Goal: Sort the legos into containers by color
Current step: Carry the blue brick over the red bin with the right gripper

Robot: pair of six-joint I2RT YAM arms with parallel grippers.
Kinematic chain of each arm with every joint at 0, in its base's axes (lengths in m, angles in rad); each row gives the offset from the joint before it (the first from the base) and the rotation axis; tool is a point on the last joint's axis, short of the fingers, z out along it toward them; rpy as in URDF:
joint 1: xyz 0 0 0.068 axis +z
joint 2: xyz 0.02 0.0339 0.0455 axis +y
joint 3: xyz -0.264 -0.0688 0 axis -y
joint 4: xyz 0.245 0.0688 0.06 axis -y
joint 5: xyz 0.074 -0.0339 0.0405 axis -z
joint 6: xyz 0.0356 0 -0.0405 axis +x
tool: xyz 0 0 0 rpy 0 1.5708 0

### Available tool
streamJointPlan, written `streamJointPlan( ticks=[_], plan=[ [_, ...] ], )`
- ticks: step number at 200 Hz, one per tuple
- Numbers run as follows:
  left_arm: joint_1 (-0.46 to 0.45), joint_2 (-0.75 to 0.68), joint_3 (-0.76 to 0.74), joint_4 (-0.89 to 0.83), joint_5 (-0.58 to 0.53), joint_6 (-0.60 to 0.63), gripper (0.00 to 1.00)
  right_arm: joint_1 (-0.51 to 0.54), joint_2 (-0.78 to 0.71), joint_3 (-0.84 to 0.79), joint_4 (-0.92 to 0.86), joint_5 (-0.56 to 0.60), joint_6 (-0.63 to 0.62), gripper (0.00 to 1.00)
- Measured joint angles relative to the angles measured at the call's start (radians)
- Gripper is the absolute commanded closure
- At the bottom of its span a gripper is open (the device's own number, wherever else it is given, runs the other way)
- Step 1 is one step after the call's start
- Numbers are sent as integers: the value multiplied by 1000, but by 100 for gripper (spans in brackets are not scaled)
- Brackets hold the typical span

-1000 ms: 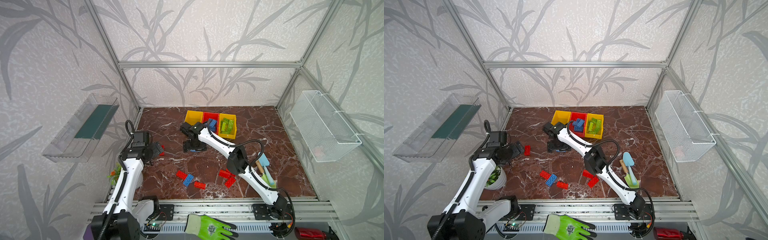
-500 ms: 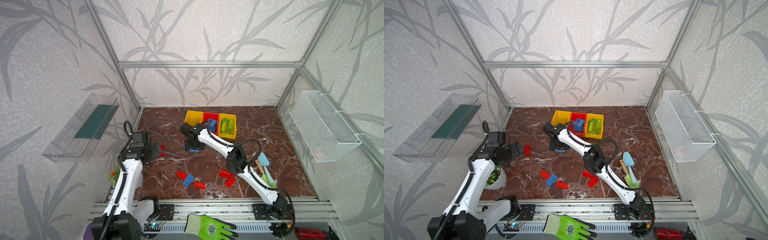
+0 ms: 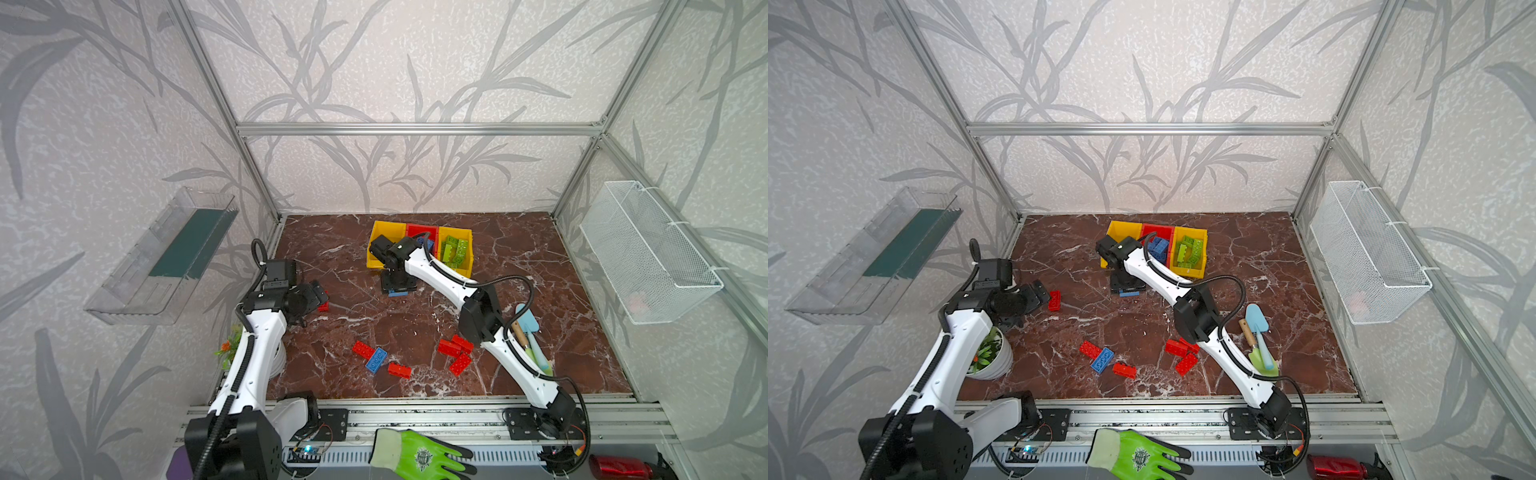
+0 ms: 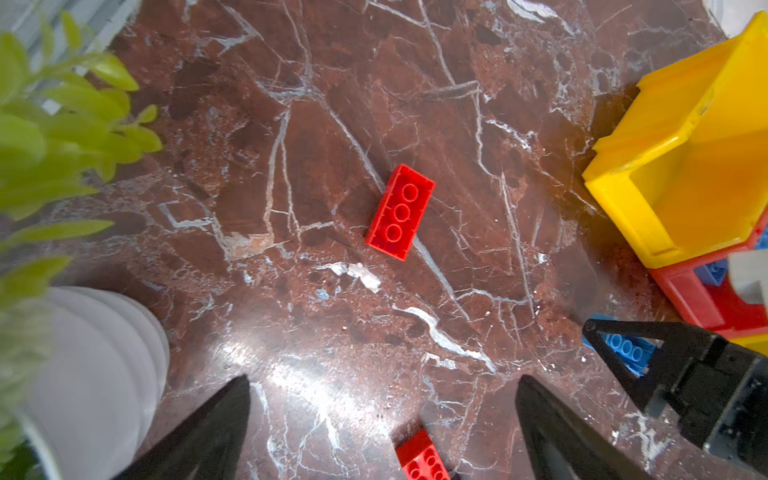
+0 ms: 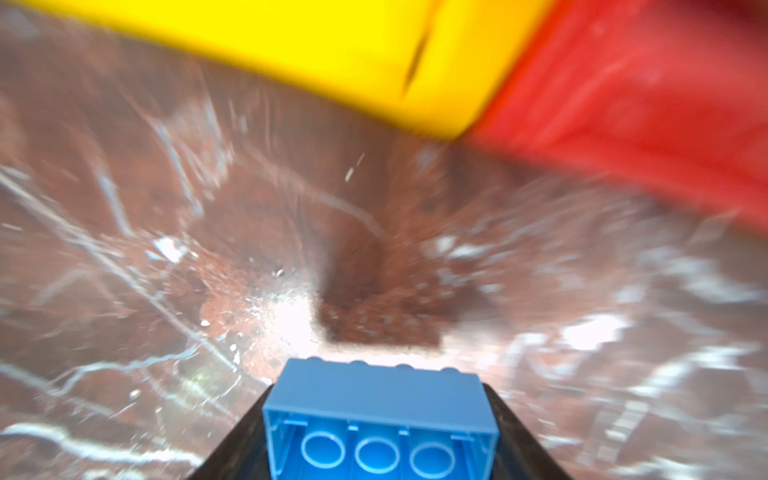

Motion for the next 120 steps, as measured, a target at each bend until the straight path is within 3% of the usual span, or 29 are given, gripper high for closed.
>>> streamJointPlan(
  ticks=[38,120],
  plan=[
    [-14,51,33,43,58,-38,1,-94,-79,13,42,25,-94,42],
    [-70,113,129,69,43,-97,1,-210,-44,92,202,6,-262,40]
  ],
)
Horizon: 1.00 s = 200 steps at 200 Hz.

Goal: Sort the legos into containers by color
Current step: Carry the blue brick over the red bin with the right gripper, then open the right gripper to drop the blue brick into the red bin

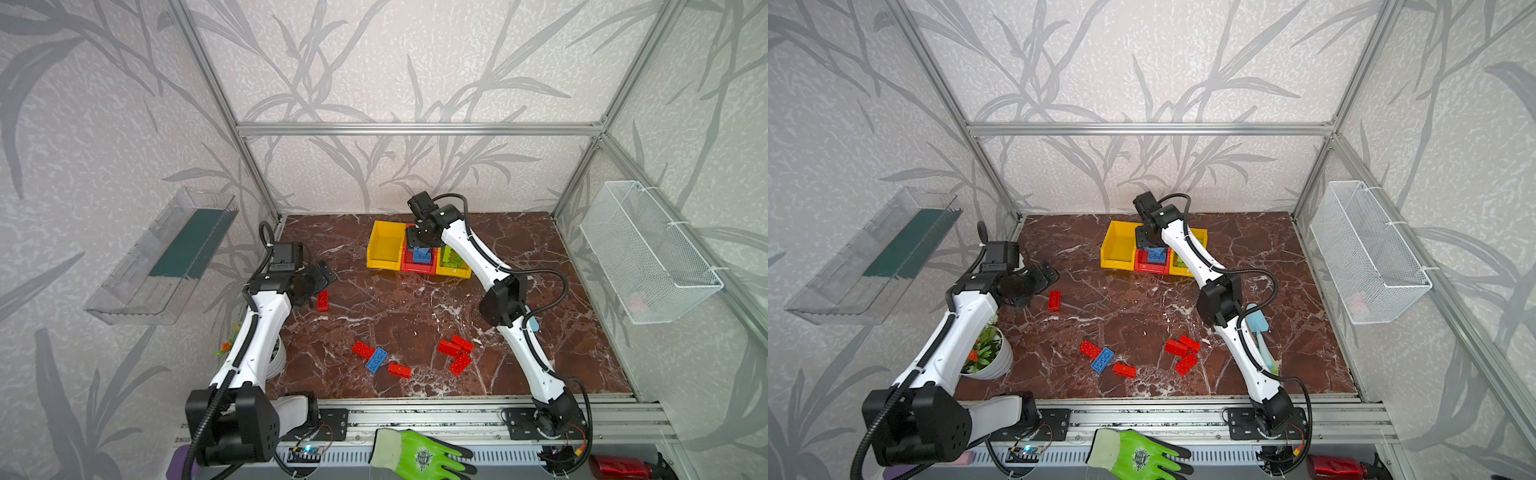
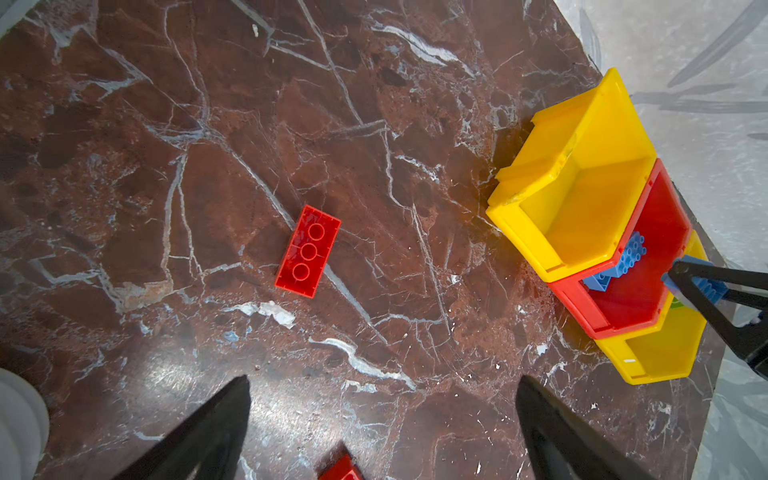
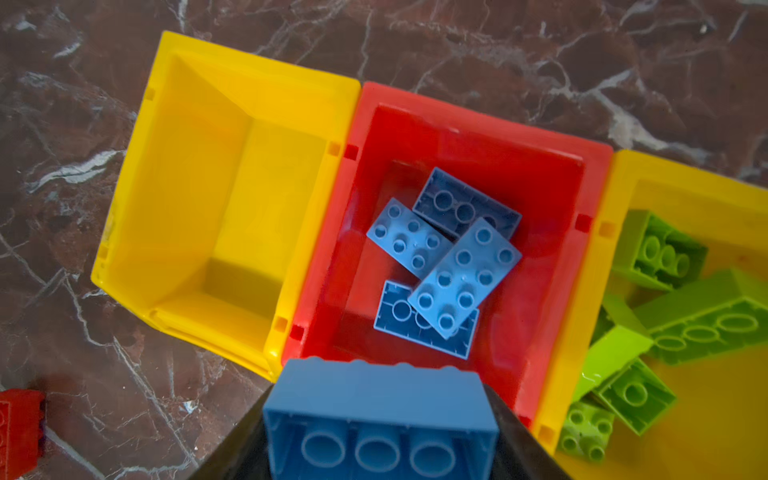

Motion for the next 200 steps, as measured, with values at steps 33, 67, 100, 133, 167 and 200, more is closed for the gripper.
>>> streamJointPlan(
  ticks=[33,67,100,133,167,200],
  plan=[
    [-10,48,46,3,-12,-8,1,-14,42,8,50,-13,-26,40],
    [-24,93,82,3,-21,-8,1,-35,76,21,82,-31,-29,27],
    [-32,129,116,3,-25,-8,1,-61,94,53,115,-52,-37,9],
    [-46,151,142,3,-27,-10,1,-76,93,60,144,-80,-47,6],
    [-71,170,144,12,-23,-25,1,-73,78,59,138,-104,-52,5],
    [-124,210,144,32,-15,-35,1,-64,-28,-5,108,-107,-69,6]
  ],
)
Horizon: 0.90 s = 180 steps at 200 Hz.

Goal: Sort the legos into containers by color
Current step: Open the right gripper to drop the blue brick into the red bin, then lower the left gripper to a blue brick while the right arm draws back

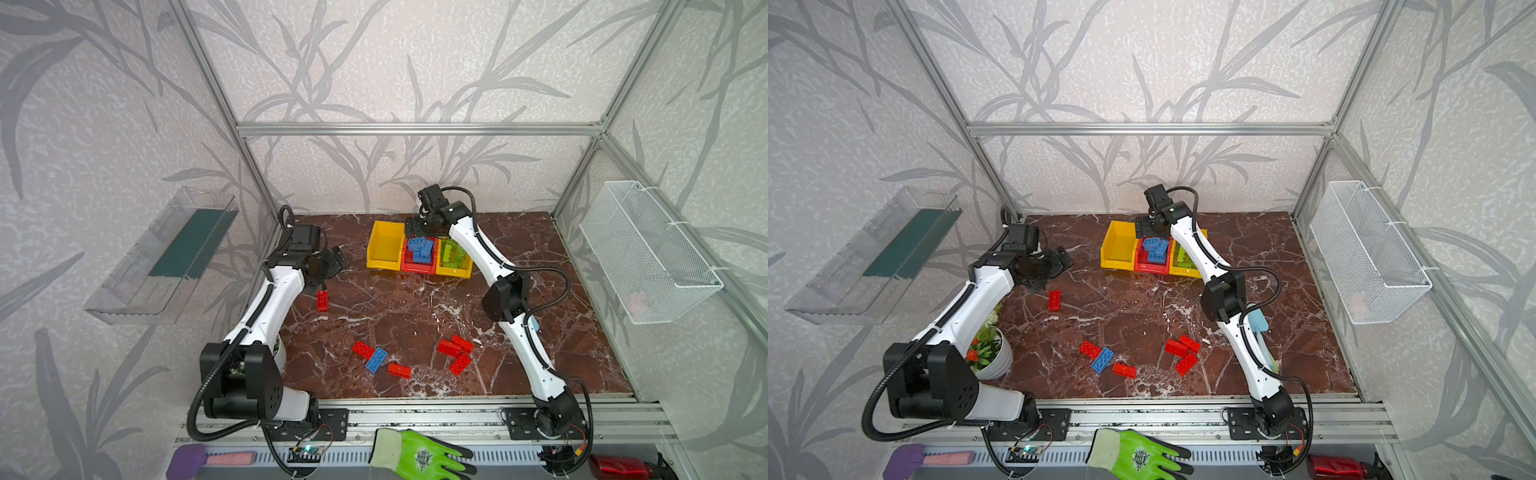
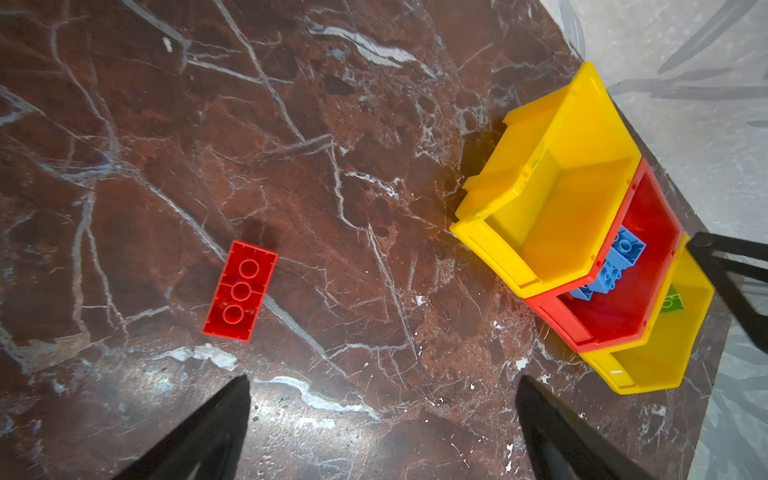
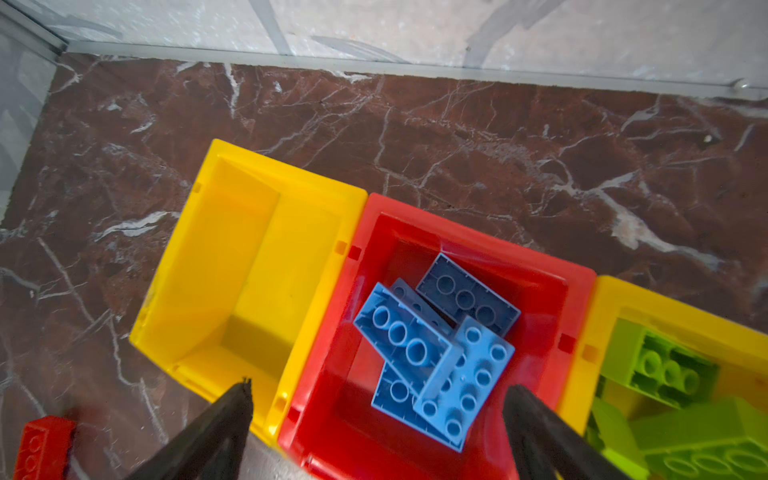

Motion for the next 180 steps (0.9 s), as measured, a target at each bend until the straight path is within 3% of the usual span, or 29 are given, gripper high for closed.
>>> streamJointPlan(
  ticks=[57,84,133,180],
  plan=[
    [-162,23,-5,-14,-34,-68,1,5,-331,-306,-105,34,-9,5],
    [-225,-37,-53,-55,-78,-179,1,1,-508,-597,-104,65,2,4],
    [-377,-226,-197,-117,-151,-413,1,-29,-889,-1221,48,45,25,3],
    [-536,-332,-278,-200,-216,-609,1,-37,-1127,-1444,111,20,31,1]
  ],
)
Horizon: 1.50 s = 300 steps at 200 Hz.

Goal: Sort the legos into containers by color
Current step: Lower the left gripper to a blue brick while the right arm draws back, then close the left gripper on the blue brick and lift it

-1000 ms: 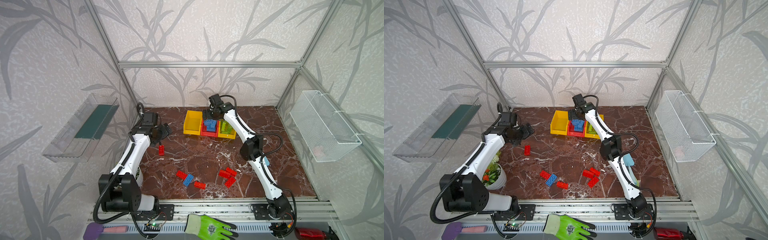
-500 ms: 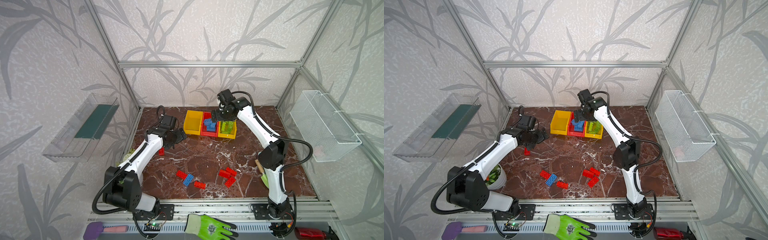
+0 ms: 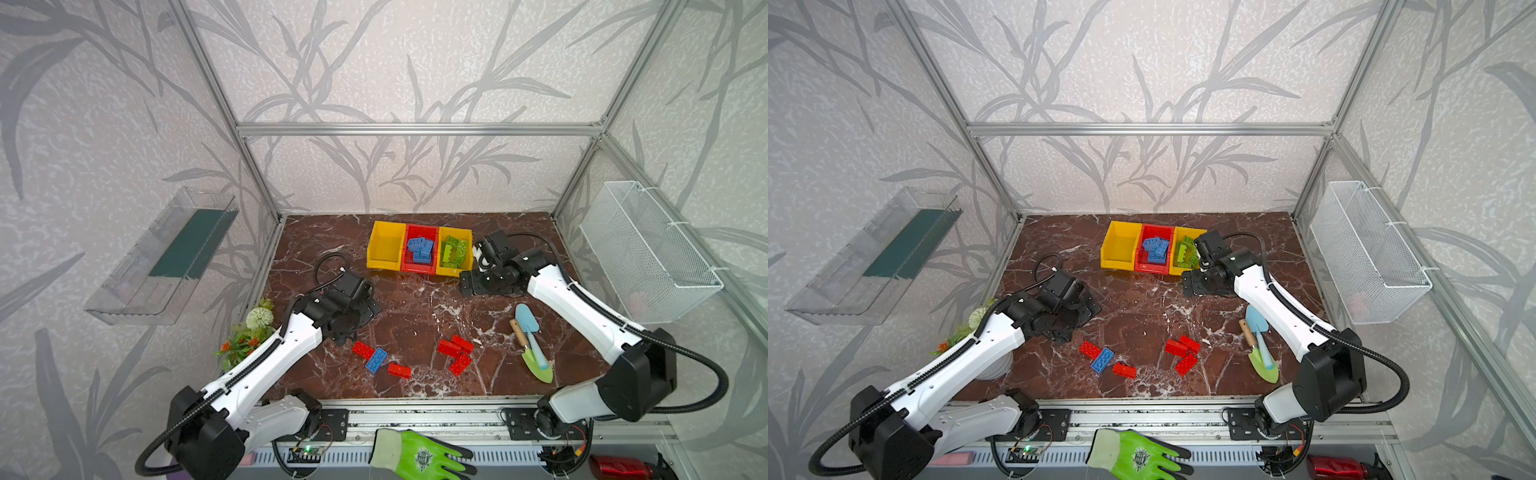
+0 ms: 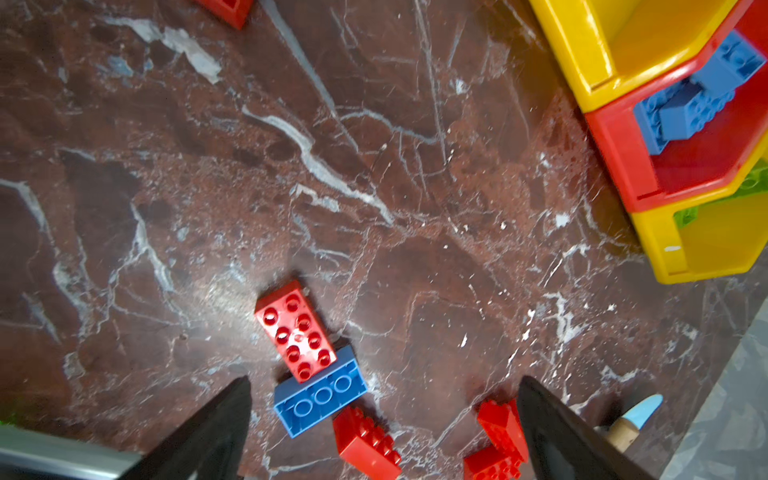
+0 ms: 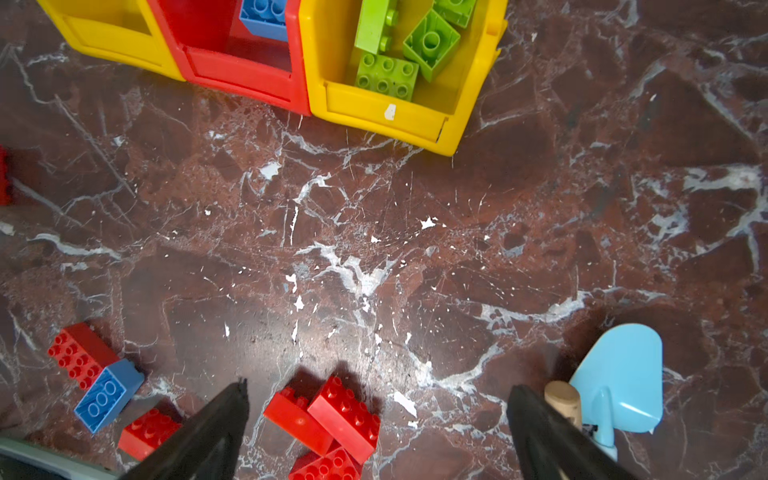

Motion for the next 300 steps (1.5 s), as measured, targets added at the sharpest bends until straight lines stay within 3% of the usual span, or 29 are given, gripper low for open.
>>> streamJointPlan(
  ticks=[48,104,201,300],
  plan=[
    [-135,-15,-93,-15,-10,-177,1,0,-163,-100,9,-20,17,1],
    [-194,-5,-196,24,0,-297,1,0,-256,-146,0,-49,32,1],
    [-196,275,-128,142,82,-276,3,0,-382,-177,-58,-50,60,1],
    [-196,330,-128,167,104,-274,13,2,-435,-211,-95,-35,73,1]
  ],
)
